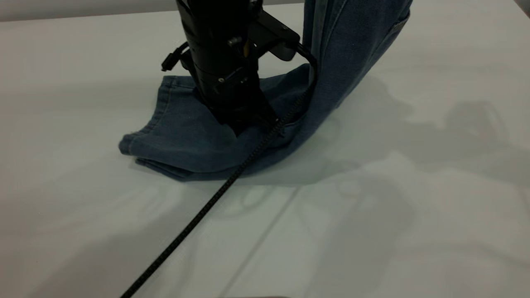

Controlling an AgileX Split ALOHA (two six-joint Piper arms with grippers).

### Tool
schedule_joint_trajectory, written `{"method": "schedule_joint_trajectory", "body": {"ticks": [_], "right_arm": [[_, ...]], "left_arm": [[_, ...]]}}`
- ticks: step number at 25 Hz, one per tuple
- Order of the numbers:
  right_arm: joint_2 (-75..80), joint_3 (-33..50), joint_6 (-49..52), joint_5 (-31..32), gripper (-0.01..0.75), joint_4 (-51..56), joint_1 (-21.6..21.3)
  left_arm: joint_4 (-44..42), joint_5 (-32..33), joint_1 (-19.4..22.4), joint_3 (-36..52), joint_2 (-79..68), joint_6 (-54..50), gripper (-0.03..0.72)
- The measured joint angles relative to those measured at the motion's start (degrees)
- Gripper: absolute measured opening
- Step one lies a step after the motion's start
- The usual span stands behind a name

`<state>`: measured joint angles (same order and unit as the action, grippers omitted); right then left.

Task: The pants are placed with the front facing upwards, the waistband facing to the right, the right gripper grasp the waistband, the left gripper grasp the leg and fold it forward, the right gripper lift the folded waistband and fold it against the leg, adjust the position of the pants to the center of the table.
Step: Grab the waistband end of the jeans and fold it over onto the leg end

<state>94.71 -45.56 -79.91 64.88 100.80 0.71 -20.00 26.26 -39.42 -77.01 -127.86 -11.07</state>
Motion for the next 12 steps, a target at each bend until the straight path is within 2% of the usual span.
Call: {"method": "schedule_joint_trajectory", "body": {"ticks": [5,12], "right_arm": [[0.0,0.0,0.0,0.0,0.111,-0.3,0.0],[0.0,0.0,0.0,-0.2,0.111,-2.4,0.0]], "left_arm": [[-2.0,1.0,2.1,0.0,0.6,-0.9,0.317],[-3.7,3.2,9.2,0.0,7.2,-2.4,0.317]]}}
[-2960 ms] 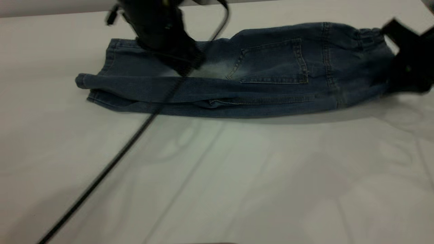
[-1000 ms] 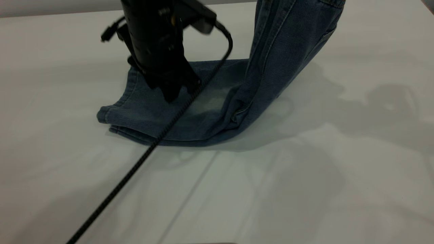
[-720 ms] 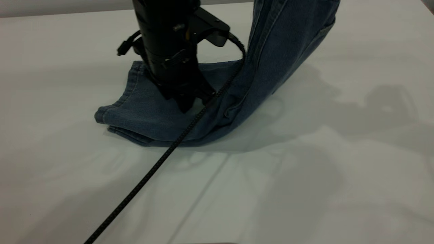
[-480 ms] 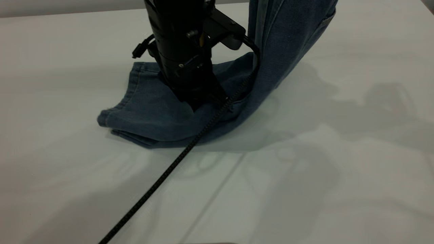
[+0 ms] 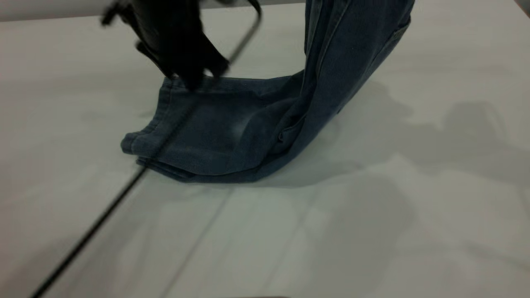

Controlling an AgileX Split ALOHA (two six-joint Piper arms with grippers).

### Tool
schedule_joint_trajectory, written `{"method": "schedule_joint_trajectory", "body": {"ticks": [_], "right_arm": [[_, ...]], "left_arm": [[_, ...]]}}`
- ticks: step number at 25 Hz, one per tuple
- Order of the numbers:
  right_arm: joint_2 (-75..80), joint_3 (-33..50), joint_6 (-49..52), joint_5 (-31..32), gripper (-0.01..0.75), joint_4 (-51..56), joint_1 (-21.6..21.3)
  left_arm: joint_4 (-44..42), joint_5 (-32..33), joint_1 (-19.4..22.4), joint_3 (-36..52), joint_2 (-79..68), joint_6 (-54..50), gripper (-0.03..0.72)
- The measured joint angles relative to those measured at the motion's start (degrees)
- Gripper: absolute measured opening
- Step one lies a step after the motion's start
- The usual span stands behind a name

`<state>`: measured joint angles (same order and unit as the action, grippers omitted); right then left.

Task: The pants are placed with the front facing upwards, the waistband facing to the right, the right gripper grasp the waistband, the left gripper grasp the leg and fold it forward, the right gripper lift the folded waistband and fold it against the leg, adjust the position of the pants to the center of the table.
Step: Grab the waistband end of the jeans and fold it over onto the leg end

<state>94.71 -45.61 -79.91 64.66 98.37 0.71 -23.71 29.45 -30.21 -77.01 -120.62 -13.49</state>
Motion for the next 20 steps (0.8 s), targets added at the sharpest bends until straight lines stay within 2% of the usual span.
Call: {"method": "schedule_joint_trajectory", "body": {"ticks": [3,6,15,20], "right_arm": [[0.0,0.0,0.0,-1.3,0.111,-0.9,0.8],[0.0,0.0,-1.2,-3.3,0.111,-0.8,3.5],[0.0,-0.9,-7.5,-18.2,0.111,3.2,17.9],[1.5,-3.9,-8.8,-25.6,0.111,3.8,24.0]], "left_arm": [[-0.1,0.8,2.6,0.0,4.4,0.0,0.317],[-0.2,0.9,4.7,0.0,10.1,0.0,0.317],[-1.6,2.6,5.4,0.0,25.4,0.0,0.317],[-1.5,4.5,5.4,0.0,30.6,0.0,0.317]]}}
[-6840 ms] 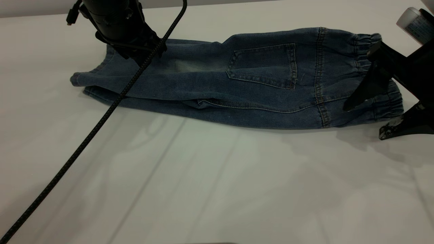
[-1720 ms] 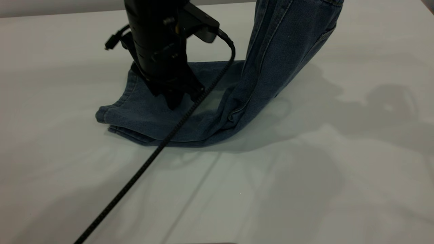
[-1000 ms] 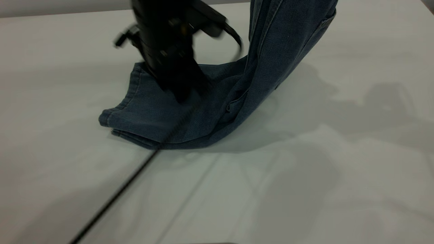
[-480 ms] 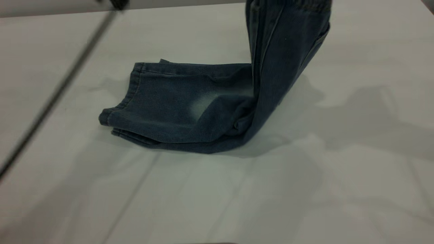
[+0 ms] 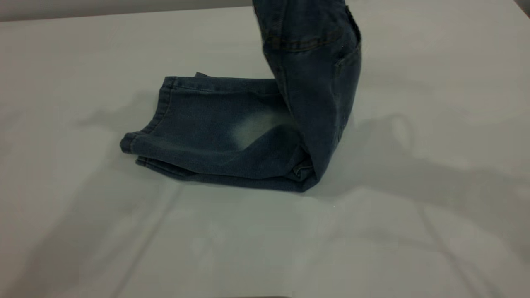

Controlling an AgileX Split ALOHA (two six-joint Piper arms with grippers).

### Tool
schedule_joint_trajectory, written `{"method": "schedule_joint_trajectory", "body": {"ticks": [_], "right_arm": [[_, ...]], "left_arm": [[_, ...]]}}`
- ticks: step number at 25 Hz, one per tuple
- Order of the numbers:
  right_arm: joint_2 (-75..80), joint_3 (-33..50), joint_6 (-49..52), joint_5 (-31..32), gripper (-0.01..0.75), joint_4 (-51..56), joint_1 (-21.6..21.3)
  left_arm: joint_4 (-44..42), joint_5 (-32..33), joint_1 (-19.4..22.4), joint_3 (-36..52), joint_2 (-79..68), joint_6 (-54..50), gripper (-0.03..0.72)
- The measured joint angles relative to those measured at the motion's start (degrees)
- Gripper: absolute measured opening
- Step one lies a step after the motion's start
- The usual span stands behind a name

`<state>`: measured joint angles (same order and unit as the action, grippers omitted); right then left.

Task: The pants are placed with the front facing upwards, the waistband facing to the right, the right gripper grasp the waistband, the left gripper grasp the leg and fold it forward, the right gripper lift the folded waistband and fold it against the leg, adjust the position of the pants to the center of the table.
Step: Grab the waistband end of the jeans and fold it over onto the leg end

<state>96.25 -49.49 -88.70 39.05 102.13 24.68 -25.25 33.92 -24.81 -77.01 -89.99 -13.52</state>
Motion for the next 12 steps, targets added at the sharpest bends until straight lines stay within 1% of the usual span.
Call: {"method": "schedule_joint_trajectory", "body": {"ticks": [6,12], "right_arm": [[7.4,-5.9,-0.1,-1.3,0.111,0.2,4.0],[16.5,-11.7,-0.1,-2.8,0.111,0.4,6.2]], "left_arm": [[0.3,1.3,0.0,0.0,2.9,-0.1,0.317],[2.4,3.3,0.0,0.0,3.1,-0.2,0.317]]}}
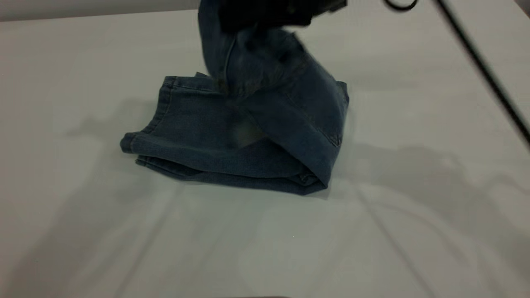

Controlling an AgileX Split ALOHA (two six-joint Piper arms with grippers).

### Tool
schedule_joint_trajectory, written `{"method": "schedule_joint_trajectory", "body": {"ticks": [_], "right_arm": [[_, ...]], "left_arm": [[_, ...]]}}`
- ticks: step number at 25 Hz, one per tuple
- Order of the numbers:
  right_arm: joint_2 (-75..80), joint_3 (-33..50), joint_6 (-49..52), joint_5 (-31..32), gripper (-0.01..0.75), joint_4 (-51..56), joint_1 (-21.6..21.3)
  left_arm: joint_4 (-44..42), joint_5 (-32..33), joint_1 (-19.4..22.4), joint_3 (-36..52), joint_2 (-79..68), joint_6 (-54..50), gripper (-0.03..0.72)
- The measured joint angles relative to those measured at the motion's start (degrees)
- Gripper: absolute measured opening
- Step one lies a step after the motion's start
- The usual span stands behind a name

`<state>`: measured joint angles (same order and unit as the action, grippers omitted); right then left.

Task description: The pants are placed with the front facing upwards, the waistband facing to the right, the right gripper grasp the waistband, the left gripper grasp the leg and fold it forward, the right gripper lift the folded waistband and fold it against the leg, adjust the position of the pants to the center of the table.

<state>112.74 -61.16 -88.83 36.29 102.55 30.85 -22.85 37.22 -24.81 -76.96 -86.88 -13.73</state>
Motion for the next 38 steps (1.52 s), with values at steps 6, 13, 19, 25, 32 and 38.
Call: {"method": "schedule_joint_trajectory", "body": {"ticks": [6,13,19,25,32,38], "right_arm": [[7.0,-4.4,0.0,-0.3,0.111,0.2,0.0],[9.4,-6.7,-1.2,-1.5,0.111,0.4,2.0],[9.5,-6.8,-1.5,-2.2,0.246,0.6,3.3],[9.5,-8.6,-1.5,-1.5,0.524,0.6,3.9],[9.2,-10.8,3.7,2.6,0.583,-1.1,4.0],[9.1,-11.9,22.1,-7.1,0.558,-13.1,6.0]], "left_arm": [[0.5,1.0,0.0,0.0,0.0,-0.1,0.317],[0.5,1.4,0.0,0.0,0.0,-0.1,0.317],[0.5,1.5,0.0,0.0,0.0,-0.1,0.317],[0.6,1.6,0.0,0.0,0.0,-0.1,0.317],[0.6,1.6,0.0,0.1,0.0,-0.1,0.317],[0.6,1.6,0.0,0.1,0.0,-0.1,0.317]]}}
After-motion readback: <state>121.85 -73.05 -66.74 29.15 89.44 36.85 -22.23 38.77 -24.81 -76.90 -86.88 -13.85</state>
